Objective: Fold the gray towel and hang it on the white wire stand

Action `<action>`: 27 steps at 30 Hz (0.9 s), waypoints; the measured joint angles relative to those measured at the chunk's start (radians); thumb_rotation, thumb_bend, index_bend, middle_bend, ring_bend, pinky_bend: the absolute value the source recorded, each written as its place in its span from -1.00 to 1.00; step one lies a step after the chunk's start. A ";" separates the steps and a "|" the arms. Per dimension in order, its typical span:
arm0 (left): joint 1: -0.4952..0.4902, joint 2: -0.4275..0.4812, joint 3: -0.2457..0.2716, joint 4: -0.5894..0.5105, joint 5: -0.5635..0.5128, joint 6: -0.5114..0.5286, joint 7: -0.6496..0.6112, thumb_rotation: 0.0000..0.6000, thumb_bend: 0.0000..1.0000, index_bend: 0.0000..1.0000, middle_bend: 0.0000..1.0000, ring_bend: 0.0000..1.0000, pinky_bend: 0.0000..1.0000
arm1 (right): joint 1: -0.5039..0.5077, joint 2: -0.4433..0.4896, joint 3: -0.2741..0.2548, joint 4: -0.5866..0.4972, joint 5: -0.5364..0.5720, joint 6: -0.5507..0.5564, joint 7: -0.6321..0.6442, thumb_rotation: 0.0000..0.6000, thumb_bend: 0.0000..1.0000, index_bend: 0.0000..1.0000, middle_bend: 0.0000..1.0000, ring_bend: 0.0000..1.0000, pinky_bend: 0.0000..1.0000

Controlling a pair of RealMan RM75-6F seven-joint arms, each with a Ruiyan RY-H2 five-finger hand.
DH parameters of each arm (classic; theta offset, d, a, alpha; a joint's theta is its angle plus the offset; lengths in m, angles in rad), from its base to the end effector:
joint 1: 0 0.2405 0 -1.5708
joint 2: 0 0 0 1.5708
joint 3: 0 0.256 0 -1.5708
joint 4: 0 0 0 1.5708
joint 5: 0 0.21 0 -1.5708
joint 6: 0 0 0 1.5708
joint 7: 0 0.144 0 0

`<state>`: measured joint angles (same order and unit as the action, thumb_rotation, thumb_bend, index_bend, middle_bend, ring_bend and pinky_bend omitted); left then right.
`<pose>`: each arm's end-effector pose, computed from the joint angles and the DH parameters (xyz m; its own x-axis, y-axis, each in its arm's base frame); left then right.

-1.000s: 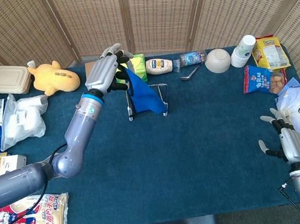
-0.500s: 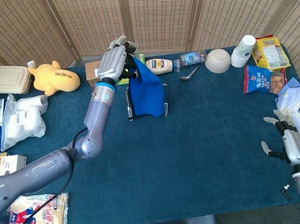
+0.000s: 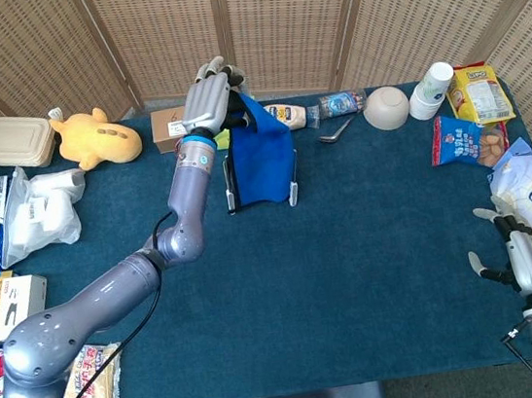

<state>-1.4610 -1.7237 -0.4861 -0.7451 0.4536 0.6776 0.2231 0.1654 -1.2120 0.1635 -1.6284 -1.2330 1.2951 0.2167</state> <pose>0.0512 0.5317 0.0365 0.0639 0.1079 0.9921 0.9796 -0.1966 -0.0417 -0.3161 -0.2250 0.1291 0.0112 -0.0257 0.9996 -0.9850 0.1719 0.0155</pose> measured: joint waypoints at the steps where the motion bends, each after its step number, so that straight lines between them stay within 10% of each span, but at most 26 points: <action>1: -0.005 -0.012 0.001 0.024 0.001 -0.007 0.004 1.00 0.15 0.50 -0.48 -0.91 -1.00 | -0.001 0.002 0.000 -0.001 0.000 0.001 0.001 1.00 -0.28 -0.61 -0.91 -1.00 -1.00; 15: -0.073 -0.176 0.018 0.334 0.024 -0.142 0.116 1.00 -0.20 -0.97 -1.00 -1.00 -1.00 | -0.015 0.020 0.006 -0.017 -0.002 0.009 0.014 1.00 -0.28 -0.62 -0.90 -1.00 -1.00; 27: -0.060 -0.159 -0.006 0.298 0.116 -0.106 0.077 1.00 -0.30 -1.00 -1.00 -1.00 -1.00 | -0.008 0.033 0.016 -0.032 -0.012 0.006 0.000 1.00 -0.28 -0.62 -0.91 -1.00 -1.00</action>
<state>-1.5207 -1.8827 -0.4924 -0.4470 0.5693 0.5713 0.2999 0.1577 -1.1788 0.1796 -1.6602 -1.2454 1.3012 0.2169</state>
